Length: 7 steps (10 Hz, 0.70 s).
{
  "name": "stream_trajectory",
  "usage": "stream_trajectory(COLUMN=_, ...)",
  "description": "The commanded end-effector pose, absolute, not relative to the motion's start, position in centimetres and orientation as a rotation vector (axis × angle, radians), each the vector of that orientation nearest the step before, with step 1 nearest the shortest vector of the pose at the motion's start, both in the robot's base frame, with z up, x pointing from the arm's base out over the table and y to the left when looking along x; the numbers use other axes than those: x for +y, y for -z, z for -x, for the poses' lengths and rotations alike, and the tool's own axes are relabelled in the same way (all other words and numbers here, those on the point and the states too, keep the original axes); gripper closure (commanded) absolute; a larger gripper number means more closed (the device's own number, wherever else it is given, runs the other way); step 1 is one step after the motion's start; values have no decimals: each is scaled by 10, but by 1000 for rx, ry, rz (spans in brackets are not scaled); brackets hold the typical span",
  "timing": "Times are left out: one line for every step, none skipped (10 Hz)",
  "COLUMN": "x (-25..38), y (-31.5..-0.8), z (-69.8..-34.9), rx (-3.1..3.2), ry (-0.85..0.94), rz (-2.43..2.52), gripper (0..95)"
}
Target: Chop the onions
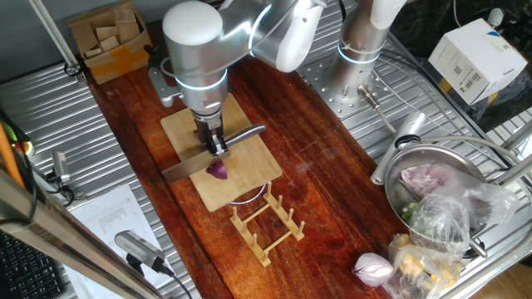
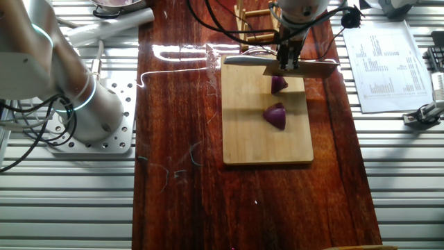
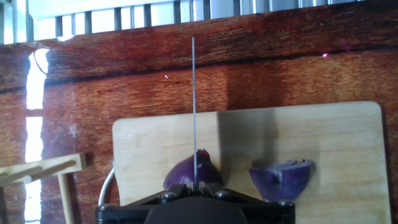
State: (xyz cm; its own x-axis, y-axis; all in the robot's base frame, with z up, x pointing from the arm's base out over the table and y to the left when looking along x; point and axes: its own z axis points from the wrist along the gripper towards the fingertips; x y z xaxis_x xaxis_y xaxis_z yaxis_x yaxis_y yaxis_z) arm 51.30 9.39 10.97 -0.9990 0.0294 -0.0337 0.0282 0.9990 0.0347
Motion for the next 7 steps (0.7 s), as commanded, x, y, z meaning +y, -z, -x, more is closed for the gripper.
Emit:
stream_trajectory(x=93, y=-108, z=-510, rx=3101, ry=-48, rz=-45, gripper=950)
stream_trajectory(x=93, y=-105, z=-508, rx=3096, ry=-44, rz=-46, gripper=950)
stream_trajectory(x=93, y=-102, z=-507, rx=3094, ry=-36, rz=-50, gripper=950)
stream_trajectory(x=94, y=-97, z=-507, rx=3087, ry=-38, rz=-57, gripper=950)
stream_trajectory(x=94, y=-95, z=-508, rx=3082, ry=-41, rz=-57, gripper=950)
stream_trajectory(x=94, y=-94, z=-509, rx=3082, ry=-39, rz=-56, gripper=950)
stream_trajectory(x=94, y=-96, z=-511, rx=3079, ry=-40, rz=-50, gripper=950)
